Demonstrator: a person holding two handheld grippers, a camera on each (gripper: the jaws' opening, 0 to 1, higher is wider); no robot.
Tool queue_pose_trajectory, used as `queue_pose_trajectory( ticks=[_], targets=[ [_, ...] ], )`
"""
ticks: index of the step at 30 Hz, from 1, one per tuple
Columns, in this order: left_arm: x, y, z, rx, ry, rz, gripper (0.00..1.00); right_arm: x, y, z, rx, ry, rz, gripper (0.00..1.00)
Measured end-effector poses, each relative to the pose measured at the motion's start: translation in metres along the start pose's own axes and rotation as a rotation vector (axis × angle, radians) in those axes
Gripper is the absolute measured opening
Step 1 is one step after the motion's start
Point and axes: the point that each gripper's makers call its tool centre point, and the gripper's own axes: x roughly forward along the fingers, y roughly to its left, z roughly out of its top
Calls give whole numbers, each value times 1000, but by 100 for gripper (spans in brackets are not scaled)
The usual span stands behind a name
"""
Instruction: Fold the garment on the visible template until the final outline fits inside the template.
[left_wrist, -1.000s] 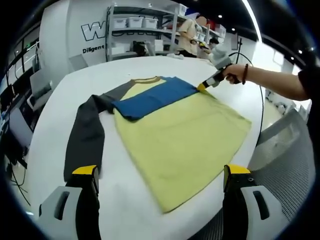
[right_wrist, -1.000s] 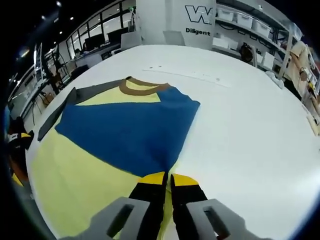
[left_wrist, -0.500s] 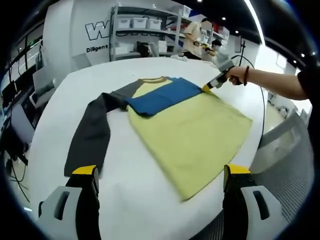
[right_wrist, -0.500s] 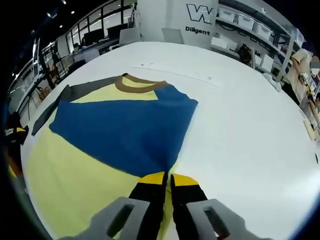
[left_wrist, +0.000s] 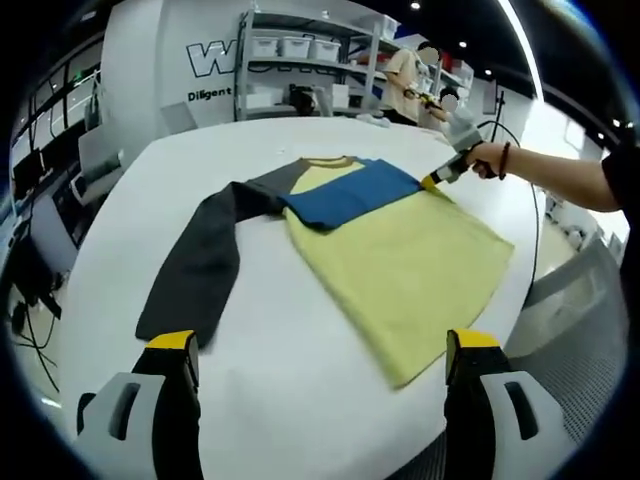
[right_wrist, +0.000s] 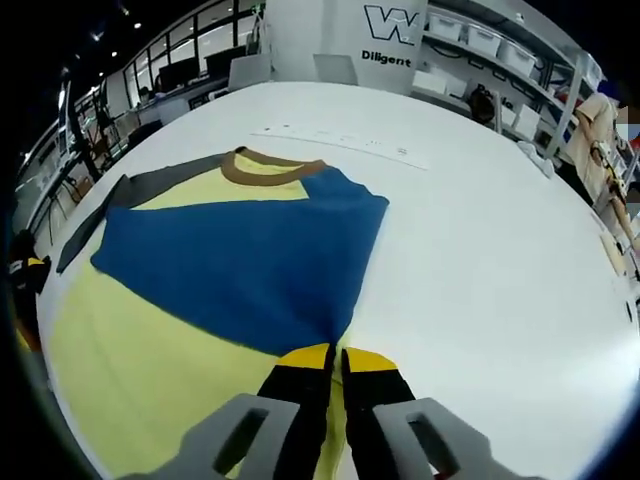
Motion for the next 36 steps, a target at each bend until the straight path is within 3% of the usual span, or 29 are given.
queue_pose_trajectory(
  ticks=[9, 11, 15, 19, 20, 23, 28, 34, 36],
  targets=[
    [-4, 13, -1, -52, 1, 41, 94, 2, -7, 1, 20, -12, 0, 0],
    [-5, 16, 0, -70, -2, 49, 93, 2, -7, 1, 67, -22, 3, 0],
    [-8, 22, -1, -95, 2, 68, 91, -4, 1, 15, 170, -140, 47, 26],
    [-10, 29, 2, -117, -3, 87, 89, -22, 14, 24, 164, -213, 90, 30],
    [-10, 31, 2, -127, -3, 93, 88, -28, 18, 28, 178, -249, 105, 33],
    [-10, 39, 1, -185, -2, 117, 82, -42, 25, 27, 180, -266, 117, 45],
    [-9, 51, 2, -273, -12, 133, 74, -69, 39, 24, 139, -310, 140, 49],
    [-8, 74, 2, -492, -56, 191, 59, -105, 56, 8, 93, -349, 150, 50],
    [-7, 79, 0, -488, -46, 208, 53, -116, 56, 6, 101, -369, 148, 50]
  ],
)
